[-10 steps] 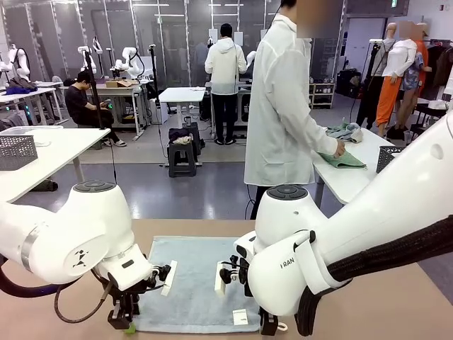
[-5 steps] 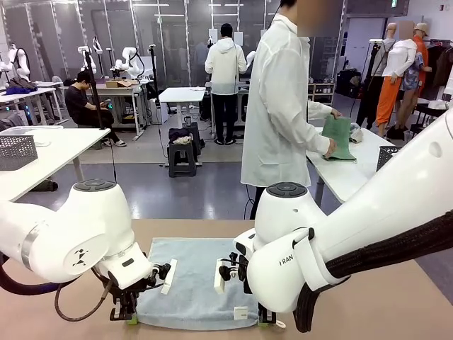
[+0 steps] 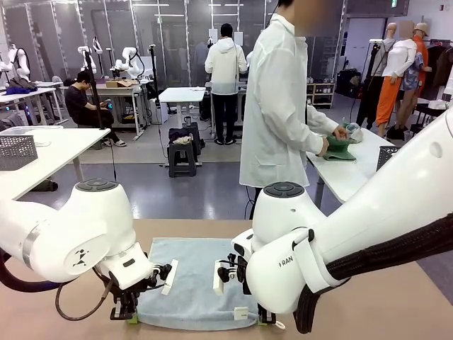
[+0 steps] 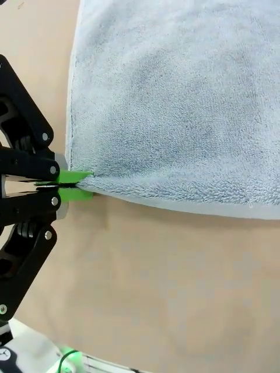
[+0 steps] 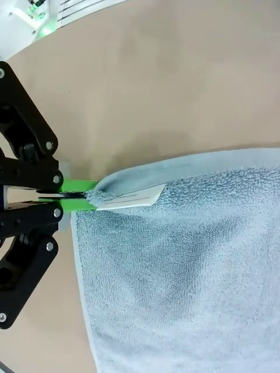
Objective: Fold the towels and place them in the basket.
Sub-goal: When a person lays out a Towel with hook on the table, fold it in half twice.
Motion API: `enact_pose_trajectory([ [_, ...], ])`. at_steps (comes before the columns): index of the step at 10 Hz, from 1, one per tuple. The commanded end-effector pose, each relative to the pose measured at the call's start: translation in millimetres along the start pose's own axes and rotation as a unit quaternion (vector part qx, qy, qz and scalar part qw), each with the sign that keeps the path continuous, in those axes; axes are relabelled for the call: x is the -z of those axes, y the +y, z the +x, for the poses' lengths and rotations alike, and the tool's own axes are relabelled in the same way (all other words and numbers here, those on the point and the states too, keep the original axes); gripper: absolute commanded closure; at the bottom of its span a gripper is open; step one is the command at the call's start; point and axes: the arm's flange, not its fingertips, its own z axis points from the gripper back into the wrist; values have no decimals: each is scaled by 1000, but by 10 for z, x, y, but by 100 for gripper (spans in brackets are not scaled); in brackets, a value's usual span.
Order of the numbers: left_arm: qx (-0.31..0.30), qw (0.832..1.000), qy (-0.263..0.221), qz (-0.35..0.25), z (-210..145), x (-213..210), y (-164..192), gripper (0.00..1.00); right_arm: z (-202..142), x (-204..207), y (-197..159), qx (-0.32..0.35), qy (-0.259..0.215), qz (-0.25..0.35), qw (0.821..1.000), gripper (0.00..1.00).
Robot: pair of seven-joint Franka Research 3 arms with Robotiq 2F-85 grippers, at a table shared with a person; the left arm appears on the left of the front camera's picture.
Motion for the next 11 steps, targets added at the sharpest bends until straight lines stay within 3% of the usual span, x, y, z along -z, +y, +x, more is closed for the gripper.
enact_pose_trajectory([
  [1,-2,1000,6,7,30,2,32,100,29,-23,7,1,18,5,1000,100],
  [8,5,1000,3,-8,-30,-156,-33,96,-29,-117,-4,-11,8,9,1000,95],
  [11,5,999,-9,37,-52,-469,177,96,29,-387,-282,-13,-1,3,1000,95],
])
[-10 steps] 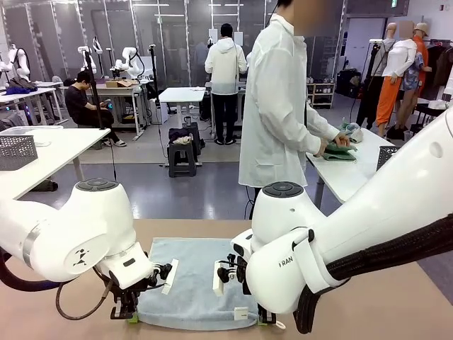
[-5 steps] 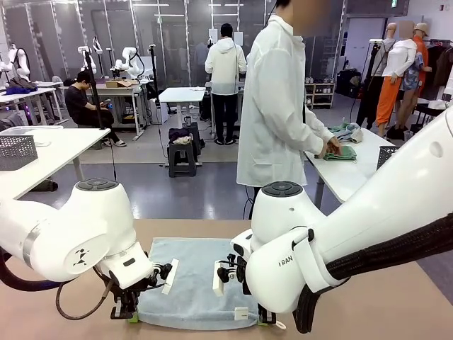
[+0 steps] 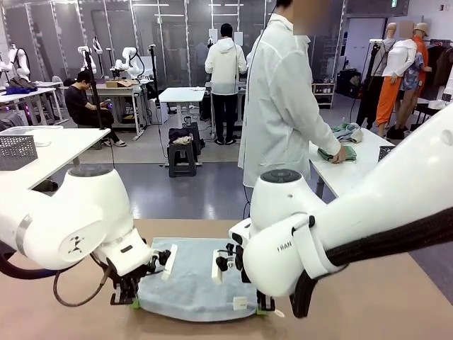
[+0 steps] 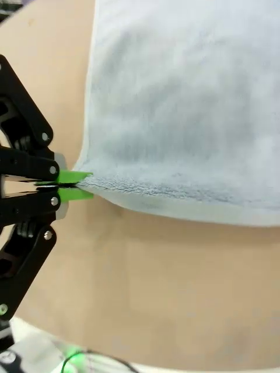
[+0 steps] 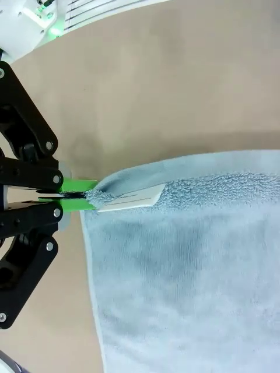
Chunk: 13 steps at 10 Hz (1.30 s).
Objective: Fold the towels and place them in the basket.
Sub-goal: When a person lays out a Towel with hook on the table, fold it in half twice.
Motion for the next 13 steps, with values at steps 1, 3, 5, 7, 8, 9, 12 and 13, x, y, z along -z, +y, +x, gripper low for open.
enact_pose_trajectory([
  [1,5,1000,1,19,-29,-237,193,96,3,-248,-241,-9,-2,-2,1000,95],
  [3,8,999,0,36,-22,-390,381,96,88,-450,-441,-7,3,-15,1000,95],
  [5,-9,999,7,41,-43,-423,590,96,118,-578,-624,5,3,-23,1000,95],
  [7,-3,999,6,32,-64,-441,674,96,129,-607,-709,3,-10,-20,1000,95],
  [8,-3,1000,8,26,-80,-417,682,96,132,-578,-719,8,-12,-28,1000,95],
  [9,-13,999,-7,44,-78,-435,615,96,124,-656,-658,11,-12,-26,1000,95],
  [12,-13,999,-7,44,-78,-435,615,96,124,-656,-658,11,-12,-26,1000,95],
  [13,-13,999,-5,38,-63,-408,630,96,145,-632,-671,10,-12,-24,1000,95],
])
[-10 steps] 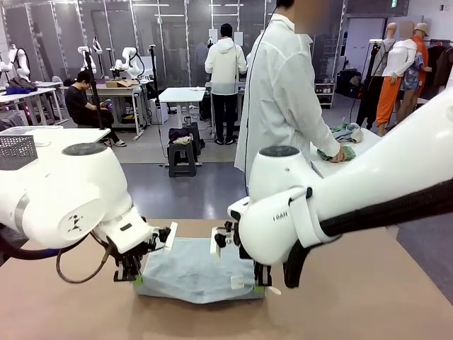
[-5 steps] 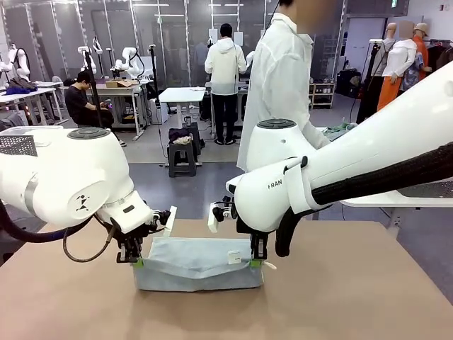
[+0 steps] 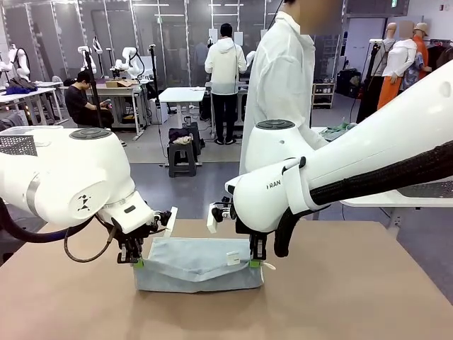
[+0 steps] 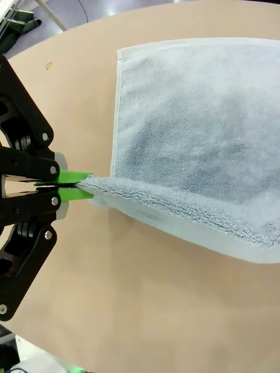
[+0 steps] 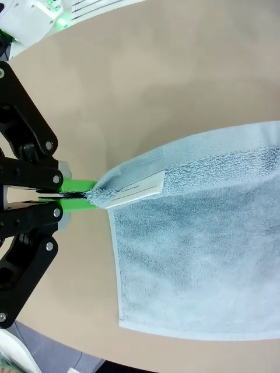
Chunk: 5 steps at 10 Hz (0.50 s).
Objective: Fold the towels and place them in the basket.
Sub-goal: When a person lays out a Towel with hook on the table, fold it in half twice.
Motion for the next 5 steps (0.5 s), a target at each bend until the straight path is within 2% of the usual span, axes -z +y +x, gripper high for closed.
enact_pose_trajectory([
  [1,3,1000,-8,-3,-11,-26,198,96,19,37,-183,2,7,1,1000,95],
  [5,3,1000,-17,-15,25,-16,827,96,53,163,-850,1,0,22,1000,95],
])
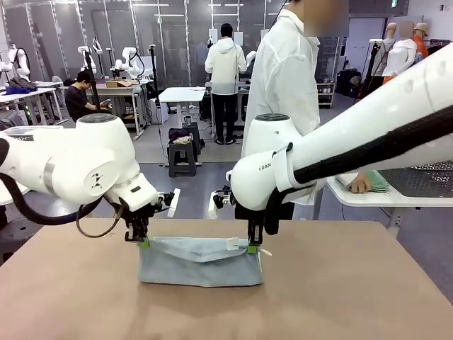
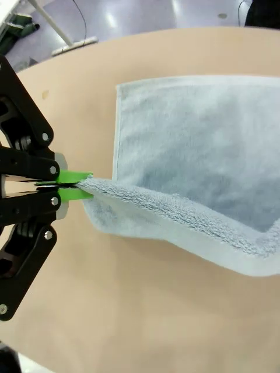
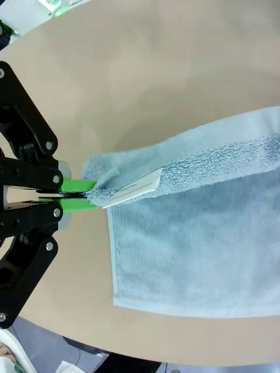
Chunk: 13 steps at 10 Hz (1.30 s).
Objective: Fold the towels and place them in the basket.
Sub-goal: When a person lays out a Towel with hook on the table, fold it in half twice.
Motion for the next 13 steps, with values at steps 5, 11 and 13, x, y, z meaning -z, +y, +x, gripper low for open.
enact_pose_trajectory([
  [5,19,998,-31,-58,154,326,949,96,38,229,-814,21,15,4,1000,95],
  [11,-64,996,17,-62,15,653,1192,96,-1,466,-1094,44,22,9,999,95],
  [13,-68,996,15,-63,-37,755,1242,96,-51,570,-1173,59,28,9,998,95],
])
